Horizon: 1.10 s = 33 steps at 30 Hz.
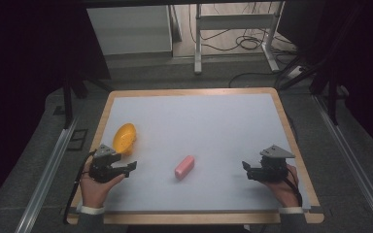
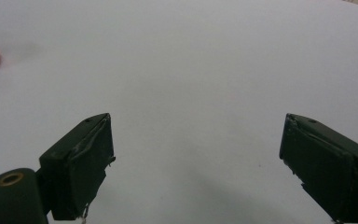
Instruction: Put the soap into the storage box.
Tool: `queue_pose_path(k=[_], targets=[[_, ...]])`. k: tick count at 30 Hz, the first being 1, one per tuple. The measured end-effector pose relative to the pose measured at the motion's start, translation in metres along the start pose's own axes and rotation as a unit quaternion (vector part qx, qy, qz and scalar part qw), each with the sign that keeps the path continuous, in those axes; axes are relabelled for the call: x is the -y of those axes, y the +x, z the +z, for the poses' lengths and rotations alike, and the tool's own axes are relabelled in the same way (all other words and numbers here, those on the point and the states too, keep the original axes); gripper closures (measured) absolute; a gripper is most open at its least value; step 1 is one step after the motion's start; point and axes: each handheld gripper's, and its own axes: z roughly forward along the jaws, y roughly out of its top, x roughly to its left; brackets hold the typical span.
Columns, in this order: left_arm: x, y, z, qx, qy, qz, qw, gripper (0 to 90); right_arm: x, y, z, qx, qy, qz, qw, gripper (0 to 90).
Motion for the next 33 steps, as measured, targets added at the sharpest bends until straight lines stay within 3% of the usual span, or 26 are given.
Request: queue_pose_path(k=[10, 19, 23, 33], targets=[[-0.006, -0.012, -0.007, -0.009, -0.001, 0.018, 0.9998, 27.3, 0.006, -0.012, -0.008, -0.002, -0.012, 0.018, 0.9998, 9.7], [-0.015, -0.013, -0.019, -0.004, -0.007, 0.006, 1.0000, 27.3, 0.010, -0.017, -0.013, 0.007, -0.008, 0.027, 0.9996, 10.2], [-0.024, -0.013, -0.027, -0.003, -0.008, 0.008, 0.9999, 27.8, 0.011, -0.018, -0.013, 0.011, -0.005, 0.029, 0.9995, 10.3], [-0.035, -0.017, -0.028, 0.002, 0.002, 0.016, 0.9999, 27.9, 0.012, -0.019, -0.015, 0.013, -0.004, 0.033, 0.9994, 10.3]])
